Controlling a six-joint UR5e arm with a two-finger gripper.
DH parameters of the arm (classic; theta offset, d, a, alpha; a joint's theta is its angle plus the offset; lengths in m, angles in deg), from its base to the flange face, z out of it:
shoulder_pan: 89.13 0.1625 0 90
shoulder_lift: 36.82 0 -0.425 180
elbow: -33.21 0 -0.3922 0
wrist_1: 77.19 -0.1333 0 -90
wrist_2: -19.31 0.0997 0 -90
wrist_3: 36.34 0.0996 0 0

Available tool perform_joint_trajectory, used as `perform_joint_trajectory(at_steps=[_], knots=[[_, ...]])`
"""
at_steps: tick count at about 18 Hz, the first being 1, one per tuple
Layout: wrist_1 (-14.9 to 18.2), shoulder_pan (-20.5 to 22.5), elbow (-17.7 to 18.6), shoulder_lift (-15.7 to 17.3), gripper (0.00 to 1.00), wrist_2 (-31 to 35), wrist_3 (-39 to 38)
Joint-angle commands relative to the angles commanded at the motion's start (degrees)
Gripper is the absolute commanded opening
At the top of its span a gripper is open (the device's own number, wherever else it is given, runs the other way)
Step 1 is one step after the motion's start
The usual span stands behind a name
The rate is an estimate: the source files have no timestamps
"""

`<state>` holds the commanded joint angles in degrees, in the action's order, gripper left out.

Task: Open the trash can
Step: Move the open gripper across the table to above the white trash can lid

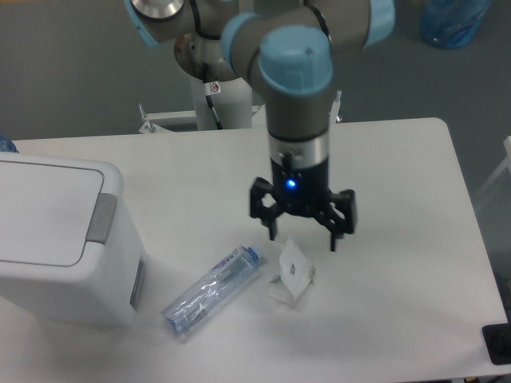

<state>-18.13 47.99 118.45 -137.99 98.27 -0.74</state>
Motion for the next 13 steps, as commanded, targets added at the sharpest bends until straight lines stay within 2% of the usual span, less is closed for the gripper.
perform_joint_trajectory(at_steps=[2, 5, 8, 13], knots=[[0.1, -0.4, 1.1, 1.2, 1.00, -2.3, -0.8], [0.1, -2.4, 2.0, 2.8, 1.00, -3.4, -6.8], [0.1, -5.8, 1.4, 2.9, 1.00, -4.0, -12.7], [0.3, -6.4, 1.6, 1.3, 1.00, -8.1, -17.2]])
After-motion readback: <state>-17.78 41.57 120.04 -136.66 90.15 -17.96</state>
